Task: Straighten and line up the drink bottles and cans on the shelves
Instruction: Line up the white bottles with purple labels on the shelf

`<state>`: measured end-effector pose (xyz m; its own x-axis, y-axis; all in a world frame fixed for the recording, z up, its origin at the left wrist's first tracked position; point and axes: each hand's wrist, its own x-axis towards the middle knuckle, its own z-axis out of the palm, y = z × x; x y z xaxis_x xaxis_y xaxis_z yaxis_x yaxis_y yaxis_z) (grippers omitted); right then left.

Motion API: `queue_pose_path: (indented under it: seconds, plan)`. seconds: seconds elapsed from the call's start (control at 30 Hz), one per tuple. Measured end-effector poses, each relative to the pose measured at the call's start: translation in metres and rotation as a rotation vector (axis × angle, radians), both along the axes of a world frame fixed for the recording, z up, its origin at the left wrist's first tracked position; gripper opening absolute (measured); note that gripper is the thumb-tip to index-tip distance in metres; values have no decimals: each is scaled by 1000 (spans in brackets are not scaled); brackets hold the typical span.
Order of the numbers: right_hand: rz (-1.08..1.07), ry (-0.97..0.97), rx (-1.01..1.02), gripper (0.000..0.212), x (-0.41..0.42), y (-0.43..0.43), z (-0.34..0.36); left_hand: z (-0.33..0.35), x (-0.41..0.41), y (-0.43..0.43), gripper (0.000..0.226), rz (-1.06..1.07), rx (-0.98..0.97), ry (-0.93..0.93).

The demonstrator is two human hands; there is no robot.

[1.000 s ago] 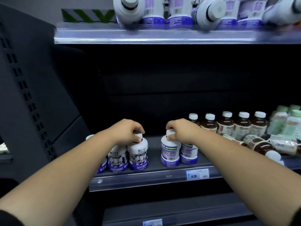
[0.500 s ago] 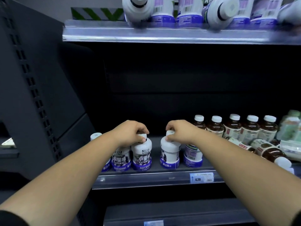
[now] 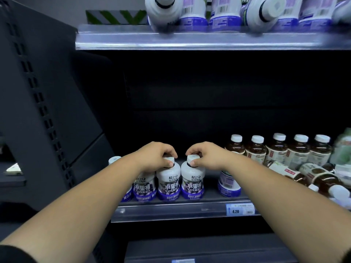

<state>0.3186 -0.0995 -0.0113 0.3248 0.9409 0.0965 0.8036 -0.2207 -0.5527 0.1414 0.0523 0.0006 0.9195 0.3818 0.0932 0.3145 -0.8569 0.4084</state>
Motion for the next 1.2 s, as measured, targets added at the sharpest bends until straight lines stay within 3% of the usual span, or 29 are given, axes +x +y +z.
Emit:
queue_pose_path:
  seconds: [0.47,0.6,0.73,0.93,1.1,1.2]
  plan:
    - [33,-22,15,40,1,-3,-4,9,6,1,27,-19,-47,96]
    - [44,-33,-5,51,4,-8,3,11,11,-5,37,-9,2,115]
    - [-18,-154,-9,53,23,-31,20,10,31,-21,49,-20,90,84]
    - [-151,-265,-113,49,64,-76,13,0,66,-61,41,-4,118,-9]
    - [-172,-185,-73,40,72,-91,3,-6,69,-67,24,138,85,0]
    - [-52,24,-36,50,68,-89,1,-8,66,-69,24,172,56,-27]
